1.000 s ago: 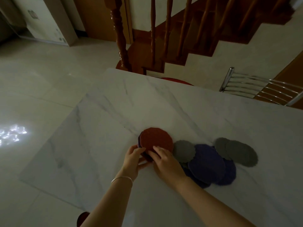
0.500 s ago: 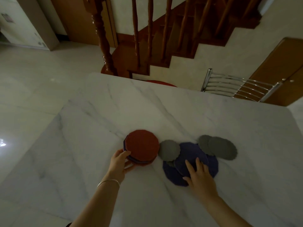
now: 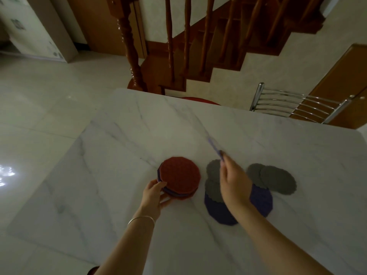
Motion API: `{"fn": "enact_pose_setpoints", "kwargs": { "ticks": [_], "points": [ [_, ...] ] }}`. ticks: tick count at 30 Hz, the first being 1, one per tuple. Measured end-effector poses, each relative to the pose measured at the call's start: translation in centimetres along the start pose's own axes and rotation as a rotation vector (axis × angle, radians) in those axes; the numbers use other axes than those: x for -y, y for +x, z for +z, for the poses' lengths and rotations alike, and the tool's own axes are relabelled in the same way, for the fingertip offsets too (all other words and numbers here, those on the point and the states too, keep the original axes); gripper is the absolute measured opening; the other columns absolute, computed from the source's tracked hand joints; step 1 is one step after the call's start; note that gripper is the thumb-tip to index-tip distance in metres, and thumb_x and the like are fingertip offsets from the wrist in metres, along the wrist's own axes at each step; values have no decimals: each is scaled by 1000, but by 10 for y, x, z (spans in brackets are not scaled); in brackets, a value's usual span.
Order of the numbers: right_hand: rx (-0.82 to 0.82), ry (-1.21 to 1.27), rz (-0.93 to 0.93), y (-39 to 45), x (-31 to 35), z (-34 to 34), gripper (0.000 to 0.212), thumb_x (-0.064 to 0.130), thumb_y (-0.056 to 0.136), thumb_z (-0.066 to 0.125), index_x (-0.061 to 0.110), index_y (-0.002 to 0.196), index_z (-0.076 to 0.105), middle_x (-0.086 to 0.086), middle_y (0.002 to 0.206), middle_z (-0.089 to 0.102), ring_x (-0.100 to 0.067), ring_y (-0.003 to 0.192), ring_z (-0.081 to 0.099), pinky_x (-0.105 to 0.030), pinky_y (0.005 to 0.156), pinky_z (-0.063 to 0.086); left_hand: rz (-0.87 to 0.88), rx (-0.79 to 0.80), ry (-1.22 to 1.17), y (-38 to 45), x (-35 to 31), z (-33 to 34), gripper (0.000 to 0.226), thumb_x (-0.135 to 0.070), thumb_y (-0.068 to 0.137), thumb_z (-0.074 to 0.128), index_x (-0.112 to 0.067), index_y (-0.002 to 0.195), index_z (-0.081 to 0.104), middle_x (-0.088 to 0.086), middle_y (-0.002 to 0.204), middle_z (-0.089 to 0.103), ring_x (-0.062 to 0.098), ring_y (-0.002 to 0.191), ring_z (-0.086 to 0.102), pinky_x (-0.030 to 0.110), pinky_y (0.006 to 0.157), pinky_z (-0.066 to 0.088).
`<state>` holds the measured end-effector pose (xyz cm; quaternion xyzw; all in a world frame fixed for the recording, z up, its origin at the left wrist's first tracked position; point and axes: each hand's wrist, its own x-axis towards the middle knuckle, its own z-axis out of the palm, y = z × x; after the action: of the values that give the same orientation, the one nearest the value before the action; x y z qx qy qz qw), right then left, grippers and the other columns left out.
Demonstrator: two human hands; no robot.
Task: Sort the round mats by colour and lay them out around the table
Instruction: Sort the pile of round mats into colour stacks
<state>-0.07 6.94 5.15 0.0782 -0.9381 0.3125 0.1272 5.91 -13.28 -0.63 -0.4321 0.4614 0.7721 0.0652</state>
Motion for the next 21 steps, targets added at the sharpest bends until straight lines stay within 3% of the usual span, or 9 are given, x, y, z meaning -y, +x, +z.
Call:
{"fn": "enact_pose_setpoints", "kwargs": {
  "ticks": [4, 9, 12, 15, 17, 19, 21],
  "points": [
    [188, -72, -211, -4, 23, 48, 35, 17, 94, 52, 19, 129, 54, -12, 127, 61, -30, 117, 57, -41, 87, 53, -3, -13, -1, 0, 0, 0, 7, -17, 92, 54, -16, 98, 56, 10, 98, 61, 27, 81, 63, 38, 72, 52],
    [637, -135, -195, -23, 17, 93, 42, 31, 99, 38, 35, 141, 34, -4, 152, 33, -24, 138, 29, -38, 104, 38, -23, -2, -66, -1, -4, 1, 35, -40, 92, 55, -12, 113, 61, 14, 107, 67, 28, 89, 69, 37, 66, 58],
    [648, -129, -194, -27, 9, 95, 43, 33, 99, 39, 35, 142, 32, -3, 154, 27, -24, 141, 23, -39, 107, 35, -10, 8, -32, -1, -8, 1, 37, -43, 90, 57, -15, 114, 60, 12, 108, 66, 27, 87, 69, 33, 58, 57],
    [725, -60, -199, -26, 7, 88, 46, 36, 97, 42, 32, 142, 33, -1, 155, 23, -22, 142, 18, -39, 111, 28, 26, 13, 19, -1, -8, 2, 28, -30, 90, 61, -13, 112, 55, 11, 103, 65, 28, 84, 68, 32, 56, 56],
    [672, 35, -173, -28, 5, 76, 45, 32, 95, 47, 28, 139, 40, 0, 153, 29, -20, 141, 23, -36, 112, 26, 42, -9, 71, 0, -7, 3, 26, -20, 90, 59, -11, 114, 52, 10, 100, 65, 29, 86, 67, 34, 58, 56],
    [462, 41, -110, -36, -7, 59, 48, 21, 90, 55, 23, 136, 45, -4, 147, 39, -24, 136, 33, -38, 111, 31, 41, -19, 84, 2, -6, 6, 23, -16, 91, 58, -11, 113, 50, 8, 98, 62, 29, 86, 65, 36, 60, 56],
    [287, -79, 25, -48, -30, 41, 58, 14, 84, 63, 17, 138, 42, -10, 148, 37, -30, 135, 33, -44, 111, 32, 36, -35, 88, 3, -4, 8, 20, -14, 92, 56, -11, 109, 49, 6, 93, 59, 27, 79, 63, 35, 58, 54]
  ]
}}
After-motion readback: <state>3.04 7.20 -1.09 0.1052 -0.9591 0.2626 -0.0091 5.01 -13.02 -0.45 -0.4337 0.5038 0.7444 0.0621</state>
